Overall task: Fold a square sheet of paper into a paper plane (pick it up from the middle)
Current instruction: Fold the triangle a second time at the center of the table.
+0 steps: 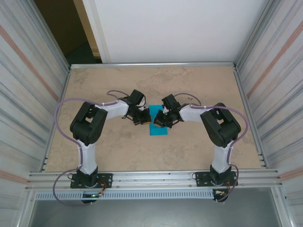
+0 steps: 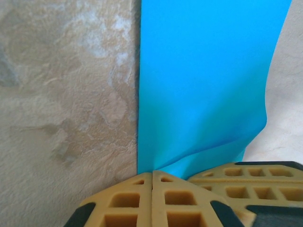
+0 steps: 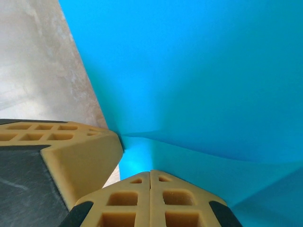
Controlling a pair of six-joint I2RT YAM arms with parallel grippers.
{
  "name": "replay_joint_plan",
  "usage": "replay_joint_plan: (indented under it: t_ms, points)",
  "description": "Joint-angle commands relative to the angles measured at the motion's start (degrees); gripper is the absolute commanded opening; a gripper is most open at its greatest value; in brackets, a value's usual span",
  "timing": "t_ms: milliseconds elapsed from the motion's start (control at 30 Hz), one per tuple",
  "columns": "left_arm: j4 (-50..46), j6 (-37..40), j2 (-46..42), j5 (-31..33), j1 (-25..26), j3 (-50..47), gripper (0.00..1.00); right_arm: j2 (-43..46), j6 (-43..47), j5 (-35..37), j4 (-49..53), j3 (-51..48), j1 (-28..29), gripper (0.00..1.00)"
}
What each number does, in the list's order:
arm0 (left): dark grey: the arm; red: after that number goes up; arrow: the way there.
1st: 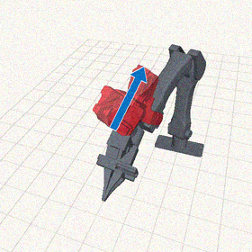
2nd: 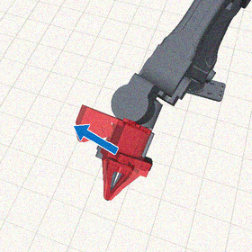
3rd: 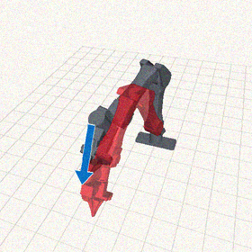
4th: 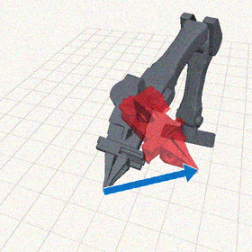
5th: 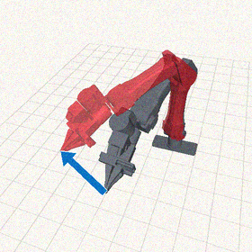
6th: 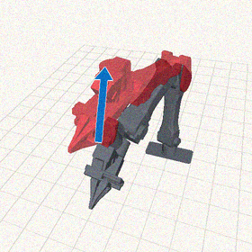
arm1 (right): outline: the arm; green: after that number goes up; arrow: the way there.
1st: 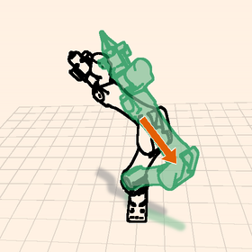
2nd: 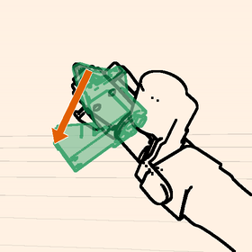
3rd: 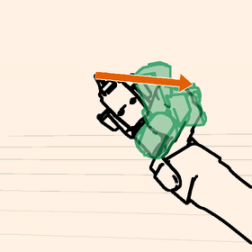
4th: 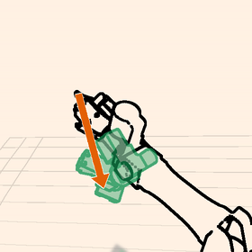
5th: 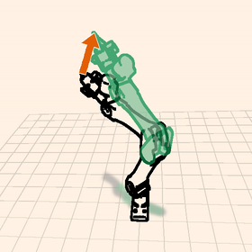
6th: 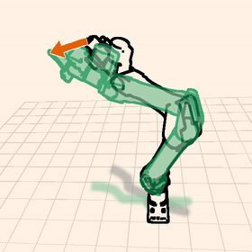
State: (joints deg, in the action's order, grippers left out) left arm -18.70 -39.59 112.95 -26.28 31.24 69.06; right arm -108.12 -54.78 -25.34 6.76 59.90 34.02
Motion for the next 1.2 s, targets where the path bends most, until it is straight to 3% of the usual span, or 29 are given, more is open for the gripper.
replay_joint_plan:
  t_ms: [0, 600, 767, 1167]
  points:
    - [-4.1, 1.4, 2.5, 2.6, 0.2, 0.2, 0.0, 3.1, 3.4, 0.1, 2.2, 1.0, -1.3, 0.02]
    - [-4.0, 1.8, 1.3, 1.1, 0.2, 3.0, 0.0, -0.2, 2.8, 4.8, 0.8, -5.2, -3.7, 0.01]
    - [-1.1, 1.3, -2.6, -1.6, 0.4, 3.8, 0.05, -0.9, 2.4, 5.6, -0.2, -6.6, -3.9, 0.01]
    - [5.0, -5.0, -11.3, -0.9, 5.7, -7.4, 0.12, -1.4, 0.7, 6.1, -1.1, -7.9, -4.0, 0.01]
